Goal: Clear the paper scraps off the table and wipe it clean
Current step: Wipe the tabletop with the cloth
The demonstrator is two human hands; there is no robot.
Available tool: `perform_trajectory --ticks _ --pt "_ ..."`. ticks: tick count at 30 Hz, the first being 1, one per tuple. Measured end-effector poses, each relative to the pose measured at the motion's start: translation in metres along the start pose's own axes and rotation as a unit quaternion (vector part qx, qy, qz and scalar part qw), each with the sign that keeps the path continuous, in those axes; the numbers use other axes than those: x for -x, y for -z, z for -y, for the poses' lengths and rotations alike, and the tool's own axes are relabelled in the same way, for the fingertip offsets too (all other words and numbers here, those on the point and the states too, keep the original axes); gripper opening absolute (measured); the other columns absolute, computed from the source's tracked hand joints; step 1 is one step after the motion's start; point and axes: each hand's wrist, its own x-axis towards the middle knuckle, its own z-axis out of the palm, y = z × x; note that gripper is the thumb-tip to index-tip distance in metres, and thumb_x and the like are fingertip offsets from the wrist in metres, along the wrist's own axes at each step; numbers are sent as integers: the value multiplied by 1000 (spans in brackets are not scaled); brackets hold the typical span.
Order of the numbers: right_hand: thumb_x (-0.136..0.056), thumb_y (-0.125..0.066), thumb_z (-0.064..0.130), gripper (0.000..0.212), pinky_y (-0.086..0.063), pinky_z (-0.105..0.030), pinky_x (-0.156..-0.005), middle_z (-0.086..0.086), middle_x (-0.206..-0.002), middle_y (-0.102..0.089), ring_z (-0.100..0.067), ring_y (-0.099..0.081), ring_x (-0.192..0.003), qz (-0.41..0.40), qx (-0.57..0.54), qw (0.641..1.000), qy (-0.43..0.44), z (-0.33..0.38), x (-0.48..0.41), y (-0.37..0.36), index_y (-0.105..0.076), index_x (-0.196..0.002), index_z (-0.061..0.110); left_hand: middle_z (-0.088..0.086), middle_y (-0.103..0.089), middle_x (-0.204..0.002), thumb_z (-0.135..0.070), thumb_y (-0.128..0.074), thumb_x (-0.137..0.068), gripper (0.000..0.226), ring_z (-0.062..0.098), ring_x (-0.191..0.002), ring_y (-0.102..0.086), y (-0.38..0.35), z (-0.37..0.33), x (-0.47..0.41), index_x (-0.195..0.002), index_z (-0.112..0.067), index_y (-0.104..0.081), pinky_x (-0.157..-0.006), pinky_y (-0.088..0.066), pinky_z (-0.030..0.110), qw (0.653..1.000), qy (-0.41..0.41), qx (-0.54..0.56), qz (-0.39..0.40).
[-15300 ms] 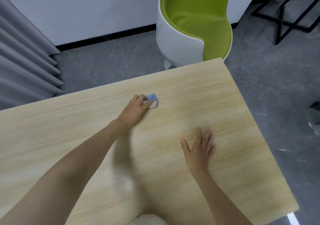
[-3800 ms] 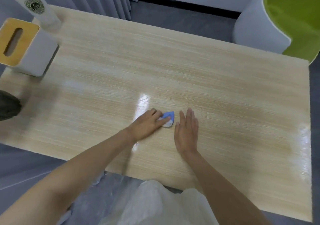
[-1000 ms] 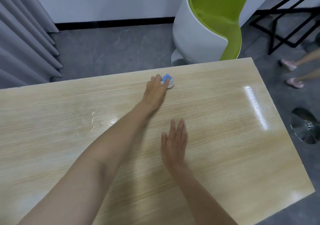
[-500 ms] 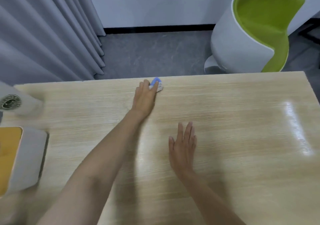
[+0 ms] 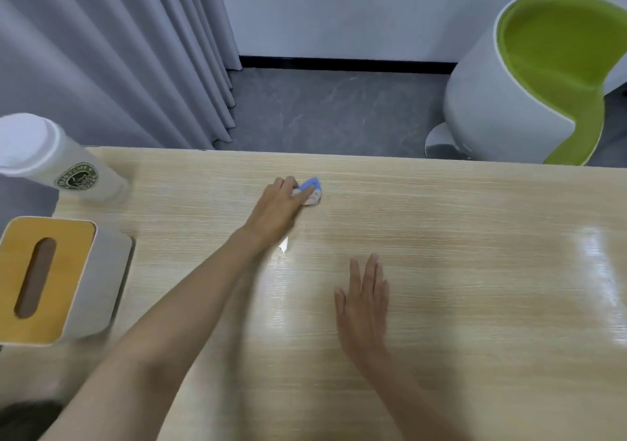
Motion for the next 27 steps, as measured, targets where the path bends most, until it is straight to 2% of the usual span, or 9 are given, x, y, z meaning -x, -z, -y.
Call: perform_trajectory --ticks 2,5,7,9,12,18,20,24,27 --pt "-92 -29 37 56 -14 -44 -110 -21 -152 -27 -29 -18 -140 2 -5 1000 -3 0 -2 -1 -31 -143 13 13 -50 -104 -13 -55 -89 27 32 -92 -45 18 26 4 -116 -14 -57 -78 -41 41 970 226 62 -68" --pt "-94 -28 38 56 -12 -43 -112 -19 -153 -25 -28 -15 -141 2 4 1000 3 -2 -2 -2 -29 -144 15 13 -45 -113 -23 -49 -93 26 34 -106 -42 29 42 5 -115 -10 -51 -90 -36 43 861 458 150 -164" --pt "-94 -28 38 56 -11 -43 -113 -19 -154 -24 -28 -14 -142 2 2 1000 -4 -1 -1 -3 -28 -144 15 15 -44 -114 -13 -48 -91 33 34 -105 -41 22 24 5 -124 -10 -50 -90 -39 44 909 390 88 -120" --pt "-93 -28 37 56 -10 -43 -112 -19 -154 -23 -28 -14 -142 3 0 1000 -9 1 -1 -3 -27 -144 15 16 -45 -106 0 -51 -83 53 32 -94 -41 10 5 19 -133 -14 -49 -80 -43 44 986 159 34 -38" --pt "-93 -28 38 56 -8 -42 -112 -19 -154 -23 -27 -12 -142 7 -4 1000 -4 -2 -3 -2 -26 -144 16 12 -48 -102 3 -55 -77 63 28 -87 -43 16 35 35 -135 -21 -51 -72 -41 38 998 -58 -9 32" --pt "-93 -15 42 63 6 -39 -116 -12 -159 0 -22 7 -146 39 -26 999 -7 1 0 -1 -16 -151 17 18 -44 -109 5 -44 -82 51 34 -97 -38 28 41 32 -129 -12 -54 -79 -32 38 948 313 6 -66" --pt "-93 -15 42 63 5 -40 -116 -13 -159 -1 -22 5 -146 32 -28 999 -9 3 -1 -1 -18 -150 16 17 -46 -106 4 -49 -78 50 34 -94 -41 17 6 35 -126 -10 -54 -76 -35 38 970 237 26 -46" --pt "-92 -12 46 65 -1 -42 -117 -12 -160 -2 -24 1 -147 52 -27 998 -3 -1 0 4 -18 -151 18 14 -54 -97 2 -58 -73 56 29 -80 -47 15 4 58 -126 -16 -59 -67 -44 38 995 -91 -15 36" --pt "-92 -10 48 66 -2 -42 -117 -10 -160 0 -23 2 -147 62 -30 998 3 -2 -1 8 -16 -151 19 7 -52 -93 -31 -54 -89 23 24 -80 -47 31 33 53 -103 -14 -60 -66 -41 35 978 188 43 -78"
